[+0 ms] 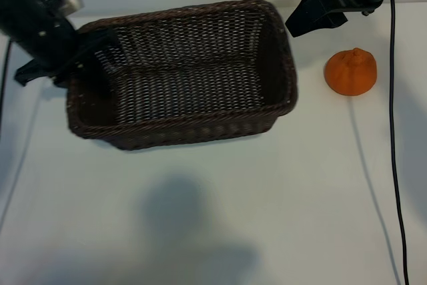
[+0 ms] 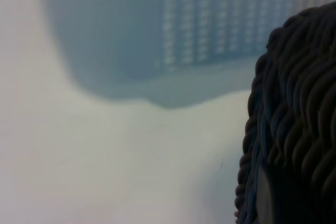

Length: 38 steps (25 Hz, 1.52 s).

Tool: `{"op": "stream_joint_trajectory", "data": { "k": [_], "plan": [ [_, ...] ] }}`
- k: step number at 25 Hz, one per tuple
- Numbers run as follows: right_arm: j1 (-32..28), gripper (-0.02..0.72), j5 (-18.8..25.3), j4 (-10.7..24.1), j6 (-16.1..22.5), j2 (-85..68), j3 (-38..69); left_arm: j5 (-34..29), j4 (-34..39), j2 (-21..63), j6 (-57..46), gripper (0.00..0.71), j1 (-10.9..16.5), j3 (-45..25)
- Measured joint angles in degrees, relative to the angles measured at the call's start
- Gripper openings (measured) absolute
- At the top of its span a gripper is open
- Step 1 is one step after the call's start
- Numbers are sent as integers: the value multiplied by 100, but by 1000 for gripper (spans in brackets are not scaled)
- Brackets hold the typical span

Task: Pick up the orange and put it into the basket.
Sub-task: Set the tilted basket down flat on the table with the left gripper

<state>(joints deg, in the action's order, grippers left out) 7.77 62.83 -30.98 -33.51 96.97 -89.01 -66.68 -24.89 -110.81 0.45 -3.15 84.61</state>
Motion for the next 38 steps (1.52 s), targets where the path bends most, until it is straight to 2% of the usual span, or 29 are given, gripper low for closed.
{"op": "stream_joint_trajectory", "data": {
  "k": [8, 20, 30, 38],
  "plan": [
    [0, 504, 0, 0, 0, 0, 0, -19, -18, -510, -167, 150, -474, 553],
    [0, 504, 0, 0, 0, 0, 0, 1, 107, -601, -220, 150, -513, 552],
    [0, 504, 0, 0, 0, 0, 0, 11, 146, -1049, -234, 150, -761, 552],
    [0, 504, 0, 0, 0, 0, 0, 416, 138, -1224, -442, 149, -882, 552]
  ]
}}
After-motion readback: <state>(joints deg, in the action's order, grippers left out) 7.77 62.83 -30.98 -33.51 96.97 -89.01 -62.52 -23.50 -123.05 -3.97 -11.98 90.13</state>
